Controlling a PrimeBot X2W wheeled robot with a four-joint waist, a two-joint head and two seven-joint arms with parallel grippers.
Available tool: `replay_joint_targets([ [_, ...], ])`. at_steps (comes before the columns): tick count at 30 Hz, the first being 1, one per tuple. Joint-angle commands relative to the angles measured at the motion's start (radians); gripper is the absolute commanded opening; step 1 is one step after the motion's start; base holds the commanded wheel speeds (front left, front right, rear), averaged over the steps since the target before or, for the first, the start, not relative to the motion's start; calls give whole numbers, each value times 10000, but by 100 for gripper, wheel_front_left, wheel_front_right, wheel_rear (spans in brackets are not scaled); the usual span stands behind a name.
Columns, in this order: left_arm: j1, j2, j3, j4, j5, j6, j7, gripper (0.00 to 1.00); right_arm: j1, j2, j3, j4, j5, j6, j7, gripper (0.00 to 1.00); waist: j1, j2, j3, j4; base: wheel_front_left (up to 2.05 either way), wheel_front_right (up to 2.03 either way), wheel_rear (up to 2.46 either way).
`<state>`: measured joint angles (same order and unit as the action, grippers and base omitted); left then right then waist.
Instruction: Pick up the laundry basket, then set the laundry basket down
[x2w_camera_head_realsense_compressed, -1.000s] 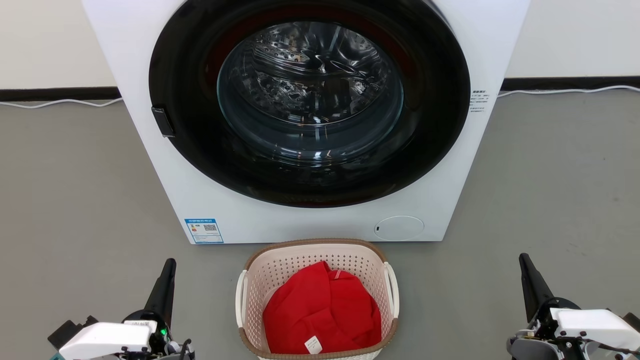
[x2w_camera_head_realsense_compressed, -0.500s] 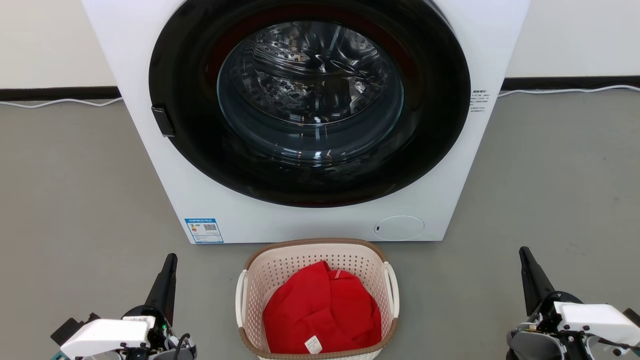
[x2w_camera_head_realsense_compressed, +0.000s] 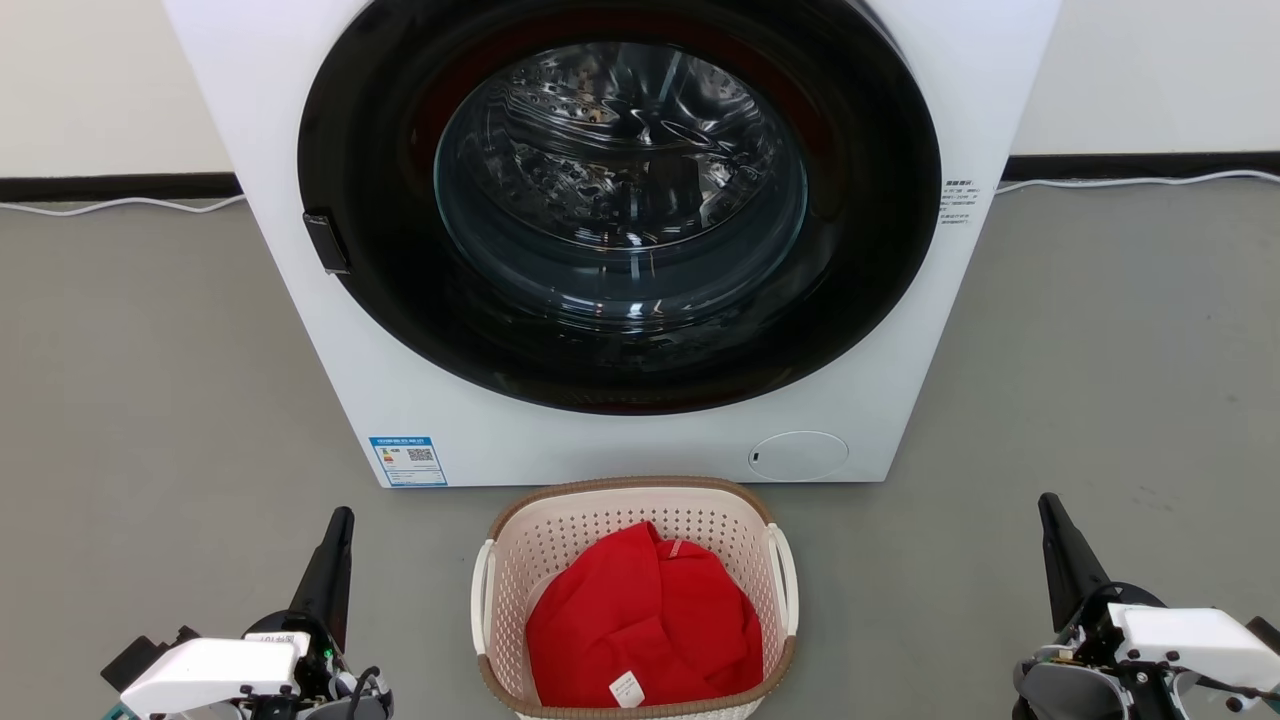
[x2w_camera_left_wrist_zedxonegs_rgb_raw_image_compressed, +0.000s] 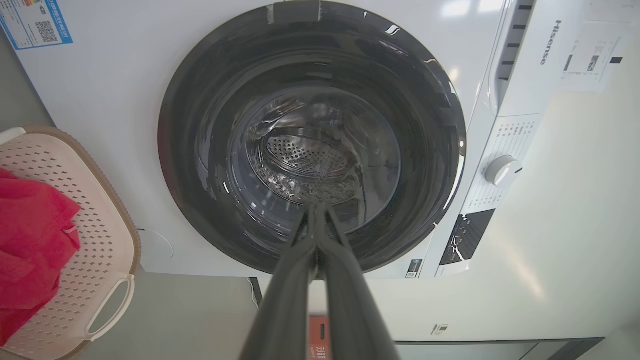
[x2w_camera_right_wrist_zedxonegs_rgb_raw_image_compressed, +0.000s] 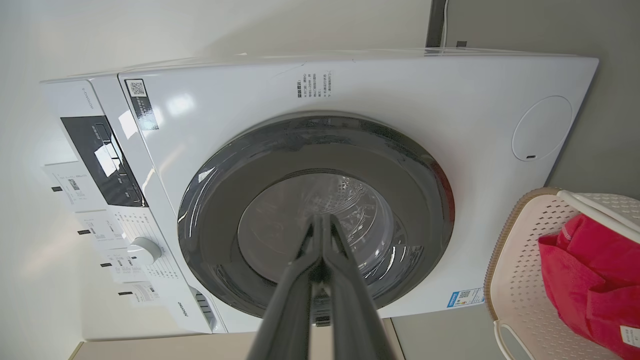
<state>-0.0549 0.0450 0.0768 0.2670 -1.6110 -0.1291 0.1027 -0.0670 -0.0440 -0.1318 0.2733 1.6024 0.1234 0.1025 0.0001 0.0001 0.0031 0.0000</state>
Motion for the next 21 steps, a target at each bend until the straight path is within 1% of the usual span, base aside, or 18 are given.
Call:
replay_joint_targets([
  [1,-527,98,316,-218,-21,-15,62,0,-409,-69,179,-286,61,73,108,0,0,-1,0,0,0,0,0],
  [21,-528,86,333,-218,-6,-15,76,0,-410,-67,176,-286,58,73,111,0,0,-1,0,0,0,0,0],
])
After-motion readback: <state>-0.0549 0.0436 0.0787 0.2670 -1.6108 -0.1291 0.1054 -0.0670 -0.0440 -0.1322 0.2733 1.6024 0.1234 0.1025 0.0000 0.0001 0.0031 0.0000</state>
